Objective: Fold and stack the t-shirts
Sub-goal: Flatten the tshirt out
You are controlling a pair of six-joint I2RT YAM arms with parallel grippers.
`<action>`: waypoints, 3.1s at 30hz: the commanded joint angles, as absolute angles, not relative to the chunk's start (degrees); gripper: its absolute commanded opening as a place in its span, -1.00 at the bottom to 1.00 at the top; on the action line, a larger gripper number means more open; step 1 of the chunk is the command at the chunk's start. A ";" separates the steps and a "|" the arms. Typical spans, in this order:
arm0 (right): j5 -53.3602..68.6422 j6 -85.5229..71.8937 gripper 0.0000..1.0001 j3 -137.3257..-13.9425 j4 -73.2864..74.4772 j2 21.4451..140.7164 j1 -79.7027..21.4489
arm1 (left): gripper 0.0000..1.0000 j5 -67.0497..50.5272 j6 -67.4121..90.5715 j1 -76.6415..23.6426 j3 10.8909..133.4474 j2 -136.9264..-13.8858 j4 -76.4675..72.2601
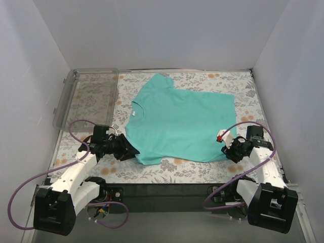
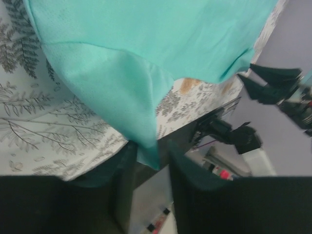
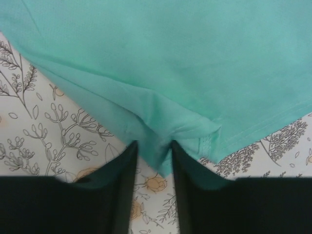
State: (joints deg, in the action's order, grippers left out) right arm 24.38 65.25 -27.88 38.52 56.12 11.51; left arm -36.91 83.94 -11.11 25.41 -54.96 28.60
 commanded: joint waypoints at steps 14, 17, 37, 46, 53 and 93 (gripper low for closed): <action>40.32 57.16 0.47 -46.92 44.67 57.99 11.69 | 0.40 -29.97 74.44 -11.43 45.17 -59.30 17.86; 42.53 42.23 0.34 -48.60 33.34 63.53 11.69 | 0.40 -31.11 74.01 -11.51 50.78 -70.90 8.72; 21.26 2.11 0.30 -72.94 0.53 100.89 11.69 | 0.40 -26.90 65.30 -10.72 101.58 -130.41 1.22; 24.25 1.67 0.30 -79.71 0.53 110.12 11.60 | 0.37 -17.23 62.14 -10.20 117.58 -142.37 7.73; 27.06 1.85 0.30 -81.47 -1.41 113.64 11.95 | 0.36 -14.94 56.52 -10.28 119.79 -144.05 9.22; 20.04 -10.81 -0.17 -103.71 7.56 133.86 12.48 | 0.24 -15.12 56.07 -10.28 123.66 -147.04 18.10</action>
